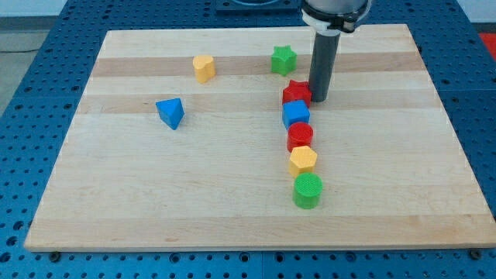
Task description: Point your arm to the top left of the green circle
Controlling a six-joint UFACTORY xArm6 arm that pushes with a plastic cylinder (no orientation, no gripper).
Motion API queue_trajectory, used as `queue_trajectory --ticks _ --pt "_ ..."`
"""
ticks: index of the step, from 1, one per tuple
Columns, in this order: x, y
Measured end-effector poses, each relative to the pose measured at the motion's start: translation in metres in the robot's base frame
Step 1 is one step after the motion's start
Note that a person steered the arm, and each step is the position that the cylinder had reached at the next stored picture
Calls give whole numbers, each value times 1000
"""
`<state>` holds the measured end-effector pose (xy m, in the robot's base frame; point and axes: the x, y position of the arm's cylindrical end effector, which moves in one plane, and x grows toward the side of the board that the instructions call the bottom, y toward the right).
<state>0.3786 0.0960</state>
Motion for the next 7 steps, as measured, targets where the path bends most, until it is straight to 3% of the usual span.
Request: queue_trajectory --ticks 2,3,4,5,6,7 --pt "0 -7" --pt "-1 17" --pt "-23 33" --pt "-74 33" --pt "-125 8" --pt "-146 -41"
